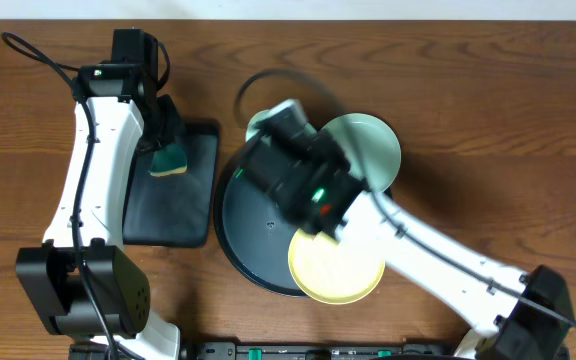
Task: Clean dirty plates on tray and stack at the side
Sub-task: 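Carry the mint plate with the right gripper to the table's right side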
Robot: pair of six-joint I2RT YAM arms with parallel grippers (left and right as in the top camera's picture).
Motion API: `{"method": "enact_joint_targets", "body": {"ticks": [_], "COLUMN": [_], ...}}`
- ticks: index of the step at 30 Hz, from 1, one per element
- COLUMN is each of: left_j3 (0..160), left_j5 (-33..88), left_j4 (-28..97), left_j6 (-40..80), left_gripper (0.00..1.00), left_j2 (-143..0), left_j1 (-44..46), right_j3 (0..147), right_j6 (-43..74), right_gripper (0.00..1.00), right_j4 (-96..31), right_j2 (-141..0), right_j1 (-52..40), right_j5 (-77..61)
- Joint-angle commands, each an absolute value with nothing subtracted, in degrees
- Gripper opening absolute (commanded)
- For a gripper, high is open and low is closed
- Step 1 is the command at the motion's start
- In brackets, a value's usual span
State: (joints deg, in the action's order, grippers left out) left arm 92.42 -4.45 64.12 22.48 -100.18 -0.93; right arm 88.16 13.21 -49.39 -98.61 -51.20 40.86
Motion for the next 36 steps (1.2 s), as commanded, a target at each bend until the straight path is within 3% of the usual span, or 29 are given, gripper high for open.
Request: {"method": "enact_joint_targets", "body": {"ticks": [1,7,13,23,36], "left_j3": [92.14,92.12,92.12,92.12,92.09], "left_j5": [-5.13,-5.13,-5.13,-5.13,-5.13], "left_j4": [64.27,64.27,64.27,64.27,64.25], "left_j6": [22.15,22.15,22.15,22.15,22.15], "left_gripper": [0.07,0.07,0.07,0.07,0.08], "left_j2": [-99.61,-99.61,-99.61,-99.61,-99.61], "left_j1": [-1.06,-1.06,-1.06,-1.06,-1.06], "right_j3": [89.14,89.19,89.21,89.19,82.26], "right_j6": [16.71,16.67,16.67,15.38,14.33], "right_gripper": [0.01,0.01,0.01,0.01,0.01], "right_j4": [-48.38,-46.41,-47.83,-54.00,-56.47], "right_j2": [-97.38,-97.34,-97.32,-97.41,-97.51], "right_j1": [-44.95,-31.46,-16.49,7.55,18.79], "right_j5": [19.35,-5.45,-19.70,-13.41,-4.45]}}
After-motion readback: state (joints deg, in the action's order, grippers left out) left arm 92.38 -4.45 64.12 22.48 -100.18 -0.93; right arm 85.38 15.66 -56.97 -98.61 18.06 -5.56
